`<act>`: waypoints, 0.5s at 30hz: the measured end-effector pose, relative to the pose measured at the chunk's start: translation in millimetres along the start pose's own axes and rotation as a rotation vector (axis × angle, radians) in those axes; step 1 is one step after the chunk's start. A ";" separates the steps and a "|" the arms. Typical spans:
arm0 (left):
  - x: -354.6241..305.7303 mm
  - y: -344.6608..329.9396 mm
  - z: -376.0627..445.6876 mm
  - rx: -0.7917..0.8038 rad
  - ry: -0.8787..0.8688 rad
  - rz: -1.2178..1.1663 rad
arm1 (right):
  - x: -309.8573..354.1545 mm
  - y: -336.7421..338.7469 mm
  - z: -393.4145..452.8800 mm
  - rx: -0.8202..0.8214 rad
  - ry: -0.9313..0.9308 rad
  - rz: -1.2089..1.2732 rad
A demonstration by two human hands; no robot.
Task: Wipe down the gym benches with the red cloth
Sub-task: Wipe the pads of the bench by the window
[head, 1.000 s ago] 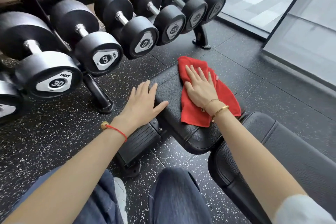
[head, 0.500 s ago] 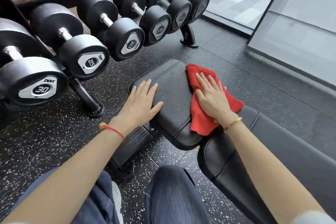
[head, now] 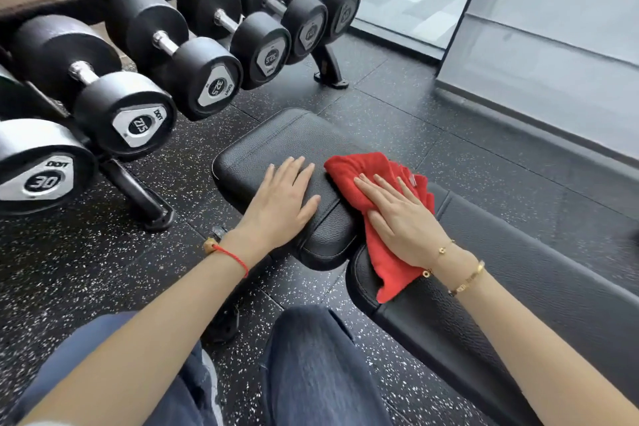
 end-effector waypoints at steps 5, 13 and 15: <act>-31.8 -17.8 -4.0 0.006 -0.034 -0.034 | -13.1 -6.6 -65.9 -0.020 -0.114 0.007; -50.9 -27.8 -5.5 -0.086 0.088 -0.077 | -51.3 -1.4 -84.7 -0.149 -0.408 0.055; -55.9 -28.3 -3.5 -0.094 0.103 -0.087 | -57.6 3.3 -59.5 -0.146 -0.448 0.057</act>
Point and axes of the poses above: each hand's wrist, its own z-axis towards the middle knuckle, its own y-axis out of the back of the hand, x = y × z, the point moved 9 cm from there along z, towards the middle knuckle, and after that the axes turned 7 degrees about x, right-handed, at the moved point
